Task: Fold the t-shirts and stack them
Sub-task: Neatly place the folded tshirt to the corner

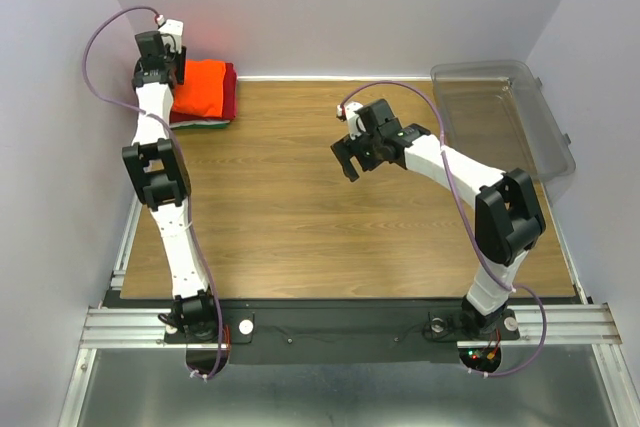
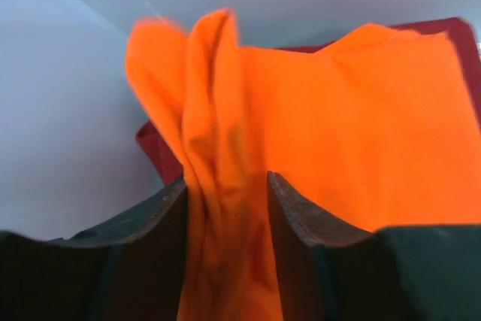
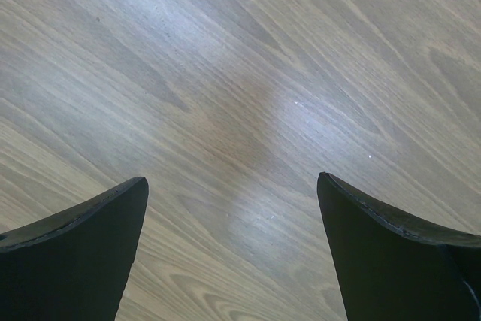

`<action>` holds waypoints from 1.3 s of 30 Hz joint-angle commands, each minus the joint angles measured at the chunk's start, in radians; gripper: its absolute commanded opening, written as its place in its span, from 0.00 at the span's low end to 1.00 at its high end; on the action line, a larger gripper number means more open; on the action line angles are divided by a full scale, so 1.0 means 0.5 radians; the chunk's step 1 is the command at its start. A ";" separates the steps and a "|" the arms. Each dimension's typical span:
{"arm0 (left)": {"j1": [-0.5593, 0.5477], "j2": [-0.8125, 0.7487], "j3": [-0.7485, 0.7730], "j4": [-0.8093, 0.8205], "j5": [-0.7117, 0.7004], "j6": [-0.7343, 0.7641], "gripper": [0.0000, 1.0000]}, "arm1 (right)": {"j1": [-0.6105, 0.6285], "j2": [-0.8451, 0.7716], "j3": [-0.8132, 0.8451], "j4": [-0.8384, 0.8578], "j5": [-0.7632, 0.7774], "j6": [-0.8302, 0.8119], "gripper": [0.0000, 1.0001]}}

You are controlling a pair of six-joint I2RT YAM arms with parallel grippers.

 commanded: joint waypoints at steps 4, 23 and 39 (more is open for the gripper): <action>0.127 -0.102 0.239 0.102 -0.091 0.111 0.58 | -0.017 -0.020 0.092 0.002 0.040 0.021 1.00; 0.195 -1.071 -0.367 -0.509 0.742 -0.060 0.99 | -0.308 -0.360 -0.037 -0.032 -0.192 0.177 1.00; -0.685 -2.228 -2.134 -0.300 0.523 -0.312 0.99 | -0.787 -0.943 -0.616 -0.026 -0.609 0.337 1.00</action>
